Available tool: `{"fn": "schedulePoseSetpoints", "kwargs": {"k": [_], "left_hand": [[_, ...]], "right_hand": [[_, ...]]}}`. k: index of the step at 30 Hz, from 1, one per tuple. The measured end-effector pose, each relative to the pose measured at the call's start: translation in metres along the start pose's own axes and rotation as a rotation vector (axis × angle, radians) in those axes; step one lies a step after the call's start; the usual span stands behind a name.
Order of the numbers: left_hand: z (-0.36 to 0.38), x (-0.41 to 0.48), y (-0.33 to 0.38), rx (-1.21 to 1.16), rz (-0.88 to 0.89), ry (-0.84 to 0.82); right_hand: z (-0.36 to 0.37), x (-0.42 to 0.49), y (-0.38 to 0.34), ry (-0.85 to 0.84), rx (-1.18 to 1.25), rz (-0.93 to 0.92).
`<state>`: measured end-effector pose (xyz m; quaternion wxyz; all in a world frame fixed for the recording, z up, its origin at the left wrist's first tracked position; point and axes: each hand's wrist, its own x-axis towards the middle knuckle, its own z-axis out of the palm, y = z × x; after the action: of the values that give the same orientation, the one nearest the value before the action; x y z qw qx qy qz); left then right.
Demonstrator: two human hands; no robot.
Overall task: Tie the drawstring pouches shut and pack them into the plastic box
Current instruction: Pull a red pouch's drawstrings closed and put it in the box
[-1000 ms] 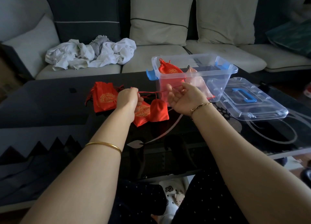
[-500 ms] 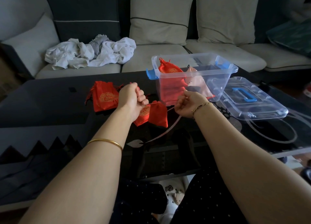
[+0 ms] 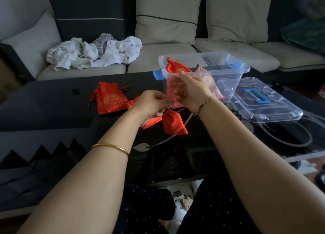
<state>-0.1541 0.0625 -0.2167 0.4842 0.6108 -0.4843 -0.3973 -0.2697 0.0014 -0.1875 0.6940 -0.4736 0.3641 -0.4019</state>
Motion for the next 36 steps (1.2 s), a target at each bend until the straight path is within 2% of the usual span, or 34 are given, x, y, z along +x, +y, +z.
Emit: {"fn": "schedulePoseSetpoints", "kwargs": {"k": [2,5,12,16,21,26,36], "left_hand": [[0.000,0.000,-0.001,-0.050,-0.037,0.023],[0.001,0.001,-0.001,-0.122,-0.067,0.049],[0.002,0.001,-0.002,-0.129,-0.102,0.079],[0.001,0.002,-0.002,-0.075,-0.093,0.138],[0.002,0.006,-0.004,-0.114,-0.124,0.232],[0.002,0.008,-0.003,-0.130,-0.163,0.277],[0.002,0.006,0.001,-0.111,-0.184,0.351]], "right_hand": [[-0.004,0.000,0.003,0.037,-0.131,0.068],[-0.006,-0.003,0.008,-0.037,-0.344,0.143],[-0.007,-0.003,0.013,-0.187,-0.551,-0.001],[-0.010,0.000,0.014,-0.185,-0.573,-0.023],[-0.014,0.003,0.019,-0.168,-0.888,-0.262],[-0.014,0.003,0.022,-0.145,-1.011,-0.472],[-0.005,-0.004,0.017,-0.197,-1.377,-0.703]]}}
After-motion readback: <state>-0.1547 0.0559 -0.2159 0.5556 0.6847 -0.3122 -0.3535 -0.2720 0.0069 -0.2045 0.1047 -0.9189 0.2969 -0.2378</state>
